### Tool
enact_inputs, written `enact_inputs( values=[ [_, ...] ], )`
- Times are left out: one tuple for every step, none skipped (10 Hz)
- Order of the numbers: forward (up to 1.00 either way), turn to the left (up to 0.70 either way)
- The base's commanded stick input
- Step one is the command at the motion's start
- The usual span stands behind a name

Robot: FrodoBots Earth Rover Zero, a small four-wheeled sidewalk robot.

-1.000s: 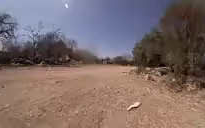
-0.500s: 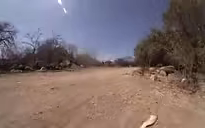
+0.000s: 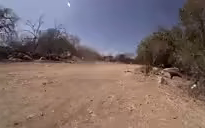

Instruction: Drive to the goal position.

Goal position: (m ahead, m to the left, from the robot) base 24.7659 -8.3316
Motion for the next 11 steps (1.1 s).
enact_inputs(
  values=[
    [1.0, 0.0],
    [1.0, 0.0],
    [1.0, 0.0],
    [1.0, 0.0],
    [1.0, 0.0],
    [1.0, 0.0],
    [1.0, 0.0],
    [1.0, 0.0],
    [1.0, 0.0],
    [1.0, -0.27],
    [1.0, -0.27]
  ],
)
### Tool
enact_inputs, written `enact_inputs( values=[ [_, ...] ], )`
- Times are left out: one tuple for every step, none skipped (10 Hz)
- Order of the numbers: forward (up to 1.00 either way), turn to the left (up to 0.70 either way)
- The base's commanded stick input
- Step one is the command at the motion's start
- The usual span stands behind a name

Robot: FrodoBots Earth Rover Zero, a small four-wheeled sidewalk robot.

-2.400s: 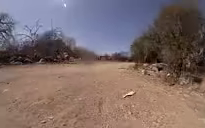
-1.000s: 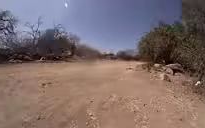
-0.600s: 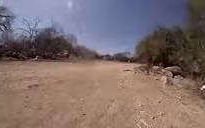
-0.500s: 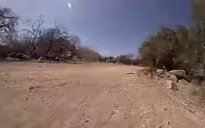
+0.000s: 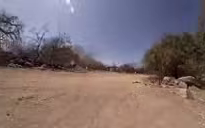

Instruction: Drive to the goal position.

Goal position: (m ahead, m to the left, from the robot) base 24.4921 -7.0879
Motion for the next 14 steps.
enact_inputs(
  values=[
    [1.0, -0.26],
    [1.0, -0.14],
    [1.0, -0.02],
    [1.0, 0.0],
    [1.0, 0.0],
    [1.0, 0.0],
    [1.0, 0.0],
    [1.0, 0.0],
    [1.0, 0.0],
    [1.0, 0.0],
    [1.0, 0.0],
    [1.0, 0.0],
    [1.0, 0.0],
    [1.0, 0.0]
  ],
)
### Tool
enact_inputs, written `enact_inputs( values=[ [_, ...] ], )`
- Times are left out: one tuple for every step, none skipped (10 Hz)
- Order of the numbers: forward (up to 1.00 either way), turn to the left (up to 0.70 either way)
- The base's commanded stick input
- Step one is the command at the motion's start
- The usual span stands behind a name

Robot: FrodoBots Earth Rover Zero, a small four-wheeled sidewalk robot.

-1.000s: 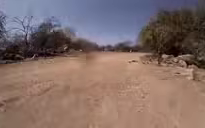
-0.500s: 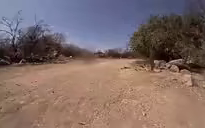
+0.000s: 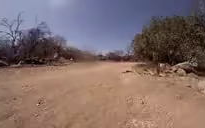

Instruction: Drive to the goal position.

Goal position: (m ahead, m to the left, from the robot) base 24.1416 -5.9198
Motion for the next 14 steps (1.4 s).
enact_inputs(
  values=[
    [1.0, -0.27],
    [1.0, -0.27],
    [1.0, 0.0],
    [1.0, 0.0],
    [1.0, 0.0],
    [1.0, 0.0],
    [1.0, 0.0],
    [1.0, 0.0],
    [1.0, 0.0],
    [1.0, 0.0],
    [1.0, 0.0],
    [1.0, 0.0],
    [1.0, 0.0],
    [1.0, 0.0]
  ],
)
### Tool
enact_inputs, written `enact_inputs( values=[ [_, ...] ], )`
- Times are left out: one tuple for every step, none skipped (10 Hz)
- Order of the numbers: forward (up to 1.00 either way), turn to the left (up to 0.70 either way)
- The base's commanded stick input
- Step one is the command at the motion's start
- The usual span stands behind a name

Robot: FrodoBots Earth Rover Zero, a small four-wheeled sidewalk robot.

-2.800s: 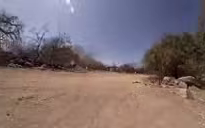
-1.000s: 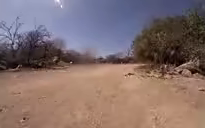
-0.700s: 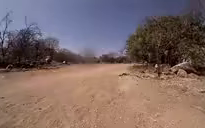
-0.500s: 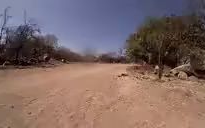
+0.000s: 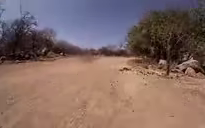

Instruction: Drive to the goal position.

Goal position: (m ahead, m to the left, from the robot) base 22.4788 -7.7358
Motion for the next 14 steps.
enact_inputs(
  values=[
    [1.0, 0.0],
    [1.0, 0.0],
    [1.0, 0.0],
    [1.0, 0.0],
    [1.0, 0.0],
    [1.0, 0.0],
    [1.0, 0.0],
    [1.0, 0.0],
    [1.0, 0.0],
    [1.0, 0.0],
    [1.0, 0.0],
    [1.0, 0.0],
    [1.0, 0.0],
    [1.0, 0.0]
  ],
)
